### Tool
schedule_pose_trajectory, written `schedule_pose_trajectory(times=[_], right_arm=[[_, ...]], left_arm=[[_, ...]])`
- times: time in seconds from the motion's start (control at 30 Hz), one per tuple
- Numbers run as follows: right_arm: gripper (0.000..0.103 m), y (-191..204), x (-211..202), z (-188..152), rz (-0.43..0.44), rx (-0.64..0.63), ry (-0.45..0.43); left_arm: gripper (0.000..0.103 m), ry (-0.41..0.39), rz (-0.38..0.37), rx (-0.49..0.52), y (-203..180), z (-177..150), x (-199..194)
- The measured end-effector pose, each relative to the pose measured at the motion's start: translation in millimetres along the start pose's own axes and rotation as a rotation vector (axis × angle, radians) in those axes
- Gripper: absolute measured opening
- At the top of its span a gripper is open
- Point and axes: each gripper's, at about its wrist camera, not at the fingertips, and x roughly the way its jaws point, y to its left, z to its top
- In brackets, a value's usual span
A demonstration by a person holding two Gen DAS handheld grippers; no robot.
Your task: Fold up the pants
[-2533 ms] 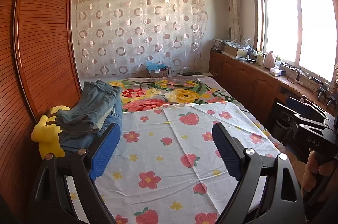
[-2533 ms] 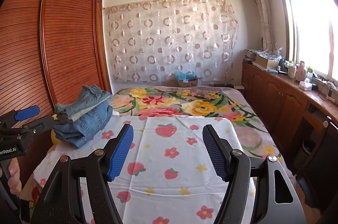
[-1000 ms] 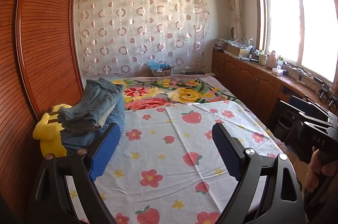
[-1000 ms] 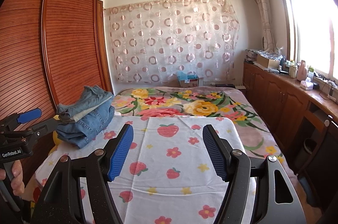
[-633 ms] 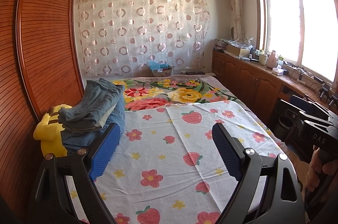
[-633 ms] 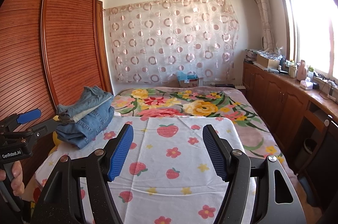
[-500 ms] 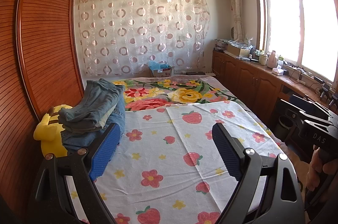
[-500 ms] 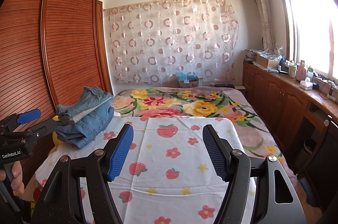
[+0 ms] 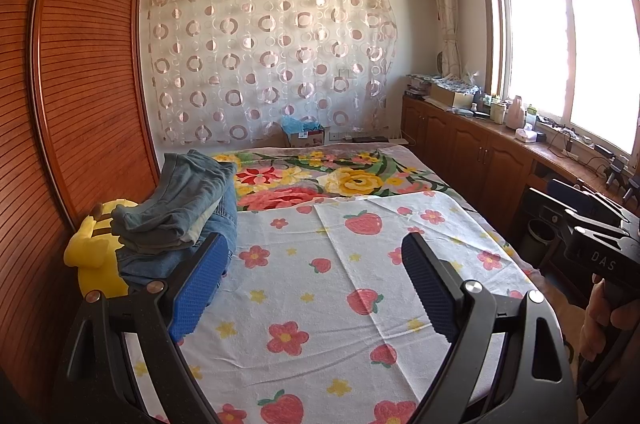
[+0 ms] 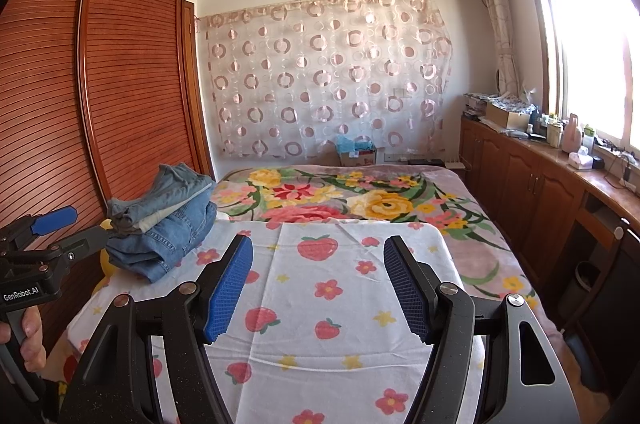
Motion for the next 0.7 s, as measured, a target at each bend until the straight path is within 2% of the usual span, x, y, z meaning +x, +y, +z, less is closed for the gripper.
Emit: schedule_pose_trajectory(times=[0.7], right_arm=[[0.07, 0.4, 0.8, -1.1, 0.0, 0.002, -0.001]], left_arm=[[0.089, 0.0, -0.001, 0.001, -0.3, -1.0, 0.4]])
